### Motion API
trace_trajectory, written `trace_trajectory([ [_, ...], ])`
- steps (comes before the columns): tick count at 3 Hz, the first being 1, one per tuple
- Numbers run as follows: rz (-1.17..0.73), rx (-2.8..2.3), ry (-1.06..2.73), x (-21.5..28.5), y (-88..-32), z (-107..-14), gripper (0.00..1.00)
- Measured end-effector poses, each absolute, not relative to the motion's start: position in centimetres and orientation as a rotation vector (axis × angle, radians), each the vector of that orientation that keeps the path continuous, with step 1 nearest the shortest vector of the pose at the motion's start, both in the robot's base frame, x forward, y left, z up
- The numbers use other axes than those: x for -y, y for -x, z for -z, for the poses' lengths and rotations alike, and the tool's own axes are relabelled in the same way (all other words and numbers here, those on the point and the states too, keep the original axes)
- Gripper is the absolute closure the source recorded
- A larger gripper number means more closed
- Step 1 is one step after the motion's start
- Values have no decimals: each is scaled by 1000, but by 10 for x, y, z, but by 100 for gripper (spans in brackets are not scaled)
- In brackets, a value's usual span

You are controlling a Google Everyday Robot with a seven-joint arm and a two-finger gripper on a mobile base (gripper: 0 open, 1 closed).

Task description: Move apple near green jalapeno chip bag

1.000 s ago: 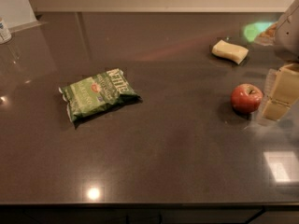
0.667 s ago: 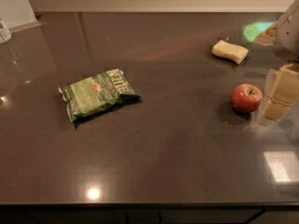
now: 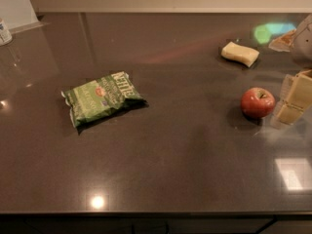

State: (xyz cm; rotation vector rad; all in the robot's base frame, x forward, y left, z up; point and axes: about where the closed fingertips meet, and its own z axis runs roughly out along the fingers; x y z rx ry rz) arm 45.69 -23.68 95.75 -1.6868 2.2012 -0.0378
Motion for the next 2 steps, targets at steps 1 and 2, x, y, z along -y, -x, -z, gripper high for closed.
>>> trace_trajectory([
  [1,-41,-2166,1663,250,-474,-939,0],
  [2,-109,-2142,1651,256,-492,-922,0],
])
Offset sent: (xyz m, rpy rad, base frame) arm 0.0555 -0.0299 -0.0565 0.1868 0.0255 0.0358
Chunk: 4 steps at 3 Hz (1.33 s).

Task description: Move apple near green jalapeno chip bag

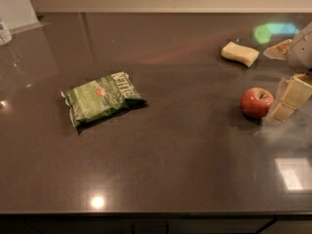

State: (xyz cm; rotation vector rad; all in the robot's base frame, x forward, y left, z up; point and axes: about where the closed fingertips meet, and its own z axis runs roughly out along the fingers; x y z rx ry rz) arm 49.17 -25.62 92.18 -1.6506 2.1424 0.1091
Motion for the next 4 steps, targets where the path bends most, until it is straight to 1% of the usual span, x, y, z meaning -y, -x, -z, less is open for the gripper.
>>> trace_trajectory([
  [2,-187,-2167,1637,272,-517,-887,0],
  [4,-225,-2195,1632,280,-519,-866,0],
])
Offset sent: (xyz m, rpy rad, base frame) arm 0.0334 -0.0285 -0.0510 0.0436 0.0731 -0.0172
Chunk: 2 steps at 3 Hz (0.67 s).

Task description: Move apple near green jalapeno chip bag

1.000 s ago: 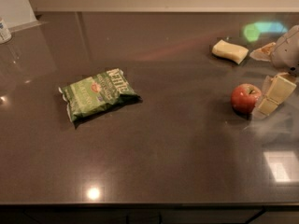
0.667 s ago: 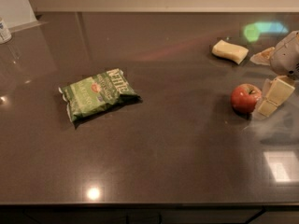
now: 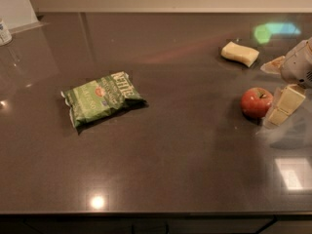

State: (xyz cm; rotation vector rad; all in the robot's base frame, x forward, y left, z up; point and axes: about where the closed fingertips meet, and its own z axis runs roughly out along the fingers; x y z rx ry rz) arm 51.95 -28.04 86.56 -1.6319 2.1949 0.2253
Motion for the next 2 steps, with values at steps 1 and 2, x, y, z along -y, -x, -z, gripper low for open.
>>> trace_trajectory([
  [1,-245,-2202,1633,280,-519,-856,18],
  [2,-267,-2212,1626,279,-517,-851,49],
])
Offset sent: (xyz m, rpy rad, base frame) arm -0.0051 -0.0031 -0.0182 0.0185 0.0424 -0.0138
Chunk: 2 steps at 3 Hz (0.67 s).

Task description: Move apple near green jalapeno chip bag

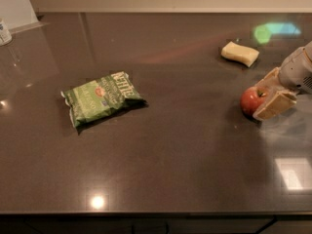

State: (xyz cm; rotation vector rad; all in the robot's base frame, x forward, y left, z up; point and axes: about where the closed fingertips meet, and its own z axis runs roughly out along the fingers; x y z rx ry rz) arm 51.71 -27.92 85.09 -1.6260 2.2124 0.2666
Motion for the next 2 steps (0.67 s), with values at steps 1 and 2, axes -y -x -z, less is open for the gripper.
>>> trace_trajectory([
  [1,-288,-2207,1620,274,-516,-852,72],
  [2,-323,-2183,1633,246,-521,-864,95],
])
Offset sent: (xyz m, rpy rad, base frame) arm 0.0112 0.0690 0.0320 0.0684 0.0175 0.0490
